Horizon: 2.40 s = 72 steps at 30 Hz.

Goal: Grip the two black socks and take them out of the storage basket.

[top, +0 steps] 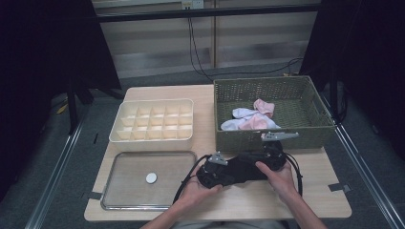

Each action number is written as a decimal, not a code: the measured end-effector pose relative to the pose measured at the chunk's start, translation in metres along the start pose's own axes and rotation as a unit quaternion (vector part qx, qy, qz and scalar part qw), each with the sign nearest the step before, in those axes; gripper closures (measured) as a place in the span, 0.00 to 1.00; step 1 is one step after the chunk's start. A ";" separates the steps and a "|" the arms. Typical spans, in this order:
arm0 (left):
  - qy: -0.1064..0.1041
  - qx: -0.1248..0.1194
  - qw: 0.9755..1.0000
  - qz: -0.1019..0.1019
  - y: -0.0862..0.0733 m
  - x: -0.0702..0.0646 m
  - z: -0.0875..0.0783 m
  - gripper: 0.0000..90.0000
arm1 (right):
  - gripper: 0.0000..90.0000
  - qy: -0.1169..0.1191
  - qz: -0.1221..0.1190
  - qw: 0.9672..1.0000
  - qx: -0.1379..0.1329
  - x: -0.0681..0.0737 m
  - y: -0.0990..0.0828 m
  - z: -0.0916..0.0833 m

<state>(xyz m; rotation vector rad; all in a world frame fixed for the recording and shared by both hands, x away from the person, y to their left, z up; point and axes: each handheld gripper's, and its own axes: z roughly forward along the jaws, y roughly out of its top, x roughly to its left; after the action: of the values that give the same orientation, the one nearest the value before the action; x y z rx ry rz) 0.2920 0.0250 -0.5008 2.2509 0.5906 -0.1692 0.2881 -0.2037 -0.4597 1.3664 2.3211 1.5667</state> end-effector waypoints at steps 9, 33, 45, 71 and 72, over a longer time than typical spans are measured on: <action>0.019 -0.009 1.000 -0.003 -0.001 0.005 -0.002 0.98 | 0.98 0.016 -0.010 1.000 -0.002 0.012 -0.006 -0.008; 0.029 -0.020 0.999 0.006 -0.004 0.006 -0.005 0.94 | 0.97 0.014 0.005 0.997 0.073 0.027 -0.060 -0.013; 0.026 -0.022 0.999 0.009 -0.010 0.006 -0.018 0.83 | 0.97 -0.009 0.001 0.993 0.114 0.022 -0.070 -0.004; -0.008 -0.088 0.996 0.024 -0.001 -0.010 -0.047 0.99 | 0.97 -0.041 0.003 0.995 0.093 0.020 -0.068 0.004; -0.002 -0.080 0.996 0.024 -0.004 -0.010 -0.045 0.99 | 0.96 -0.045 0.003 0.995 0.090 0.019 -0.067 0.005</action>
<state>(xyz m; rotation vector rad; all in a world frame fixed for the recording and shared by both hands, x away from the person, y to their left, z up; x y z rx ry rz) 0.2786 0.0571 -0.4700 2.1067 0.5277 -0.0987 0.2357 -0.1948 -0.5050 1.4476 2.4560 1.2959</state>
